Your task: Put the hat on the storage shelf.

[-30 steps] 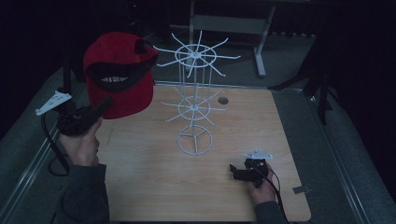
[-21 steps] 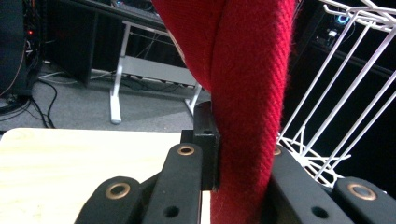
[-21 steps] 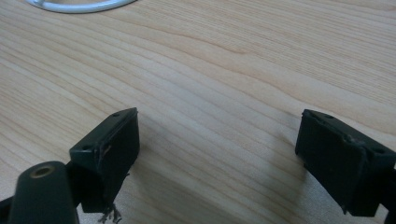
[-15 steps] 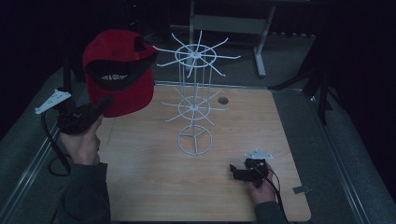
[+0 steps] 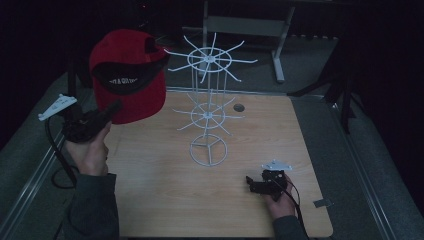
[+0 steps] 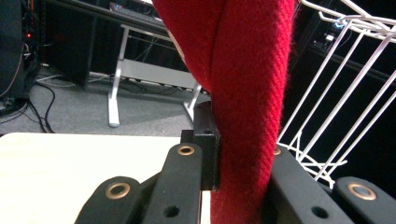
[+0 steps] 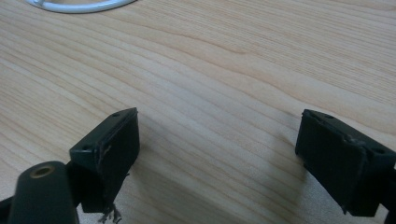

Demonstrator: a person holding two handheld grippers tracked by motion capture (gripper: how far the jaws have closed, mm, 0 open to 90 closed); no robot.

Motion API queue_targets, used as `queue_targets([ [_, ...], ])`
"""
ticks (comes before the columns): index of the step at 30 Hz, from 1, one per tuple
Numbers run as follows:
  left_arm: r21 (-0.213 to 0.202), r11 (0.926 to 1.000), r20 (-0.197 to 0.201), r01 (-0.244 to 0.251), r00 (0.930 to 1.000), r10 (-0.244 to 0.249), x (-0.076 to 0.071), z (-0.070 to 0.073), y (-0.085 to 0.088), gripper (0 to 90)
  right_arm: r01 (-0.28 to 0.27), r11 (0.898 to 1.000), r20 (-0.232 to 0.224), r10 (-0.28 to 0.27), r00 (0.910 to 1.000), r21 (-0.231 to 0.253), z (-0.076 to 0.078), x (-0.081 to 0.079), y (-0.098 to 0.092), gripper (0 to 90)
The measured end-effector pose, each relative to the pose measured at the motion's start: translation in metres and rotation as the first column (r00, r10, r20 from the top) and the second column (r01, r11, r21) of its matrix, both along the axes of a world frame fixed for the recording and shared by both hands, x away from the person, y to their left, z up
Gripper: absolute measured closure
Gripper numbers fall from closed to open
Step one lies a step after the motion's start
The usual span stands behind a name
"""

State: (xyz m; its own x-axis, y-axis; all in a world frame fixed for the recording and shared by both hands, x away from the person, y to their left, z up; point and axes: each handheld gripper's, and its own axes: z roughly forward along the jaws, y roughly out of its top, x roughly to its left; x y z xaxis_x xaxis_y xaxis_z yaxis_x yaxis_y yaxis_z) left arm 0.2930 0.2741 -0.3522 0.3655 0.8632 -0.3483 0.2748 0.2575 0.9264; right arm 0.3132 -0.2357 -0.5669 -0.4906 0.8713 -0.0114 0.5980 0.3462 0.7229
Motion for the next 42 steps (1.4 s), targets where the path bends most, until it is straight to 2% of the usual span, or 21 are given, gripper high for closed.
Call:
queue_targets([
  [42, -0.013, 0.9998, 0.026, 0.015, 0.9995, -0.015, 0.005, 0.012, -0.01, 85.6, -0.001, 1.0, 0.0, 0.001, 1.0, -0.001, 0.0, 0.0, 0.0, 13.5],
])
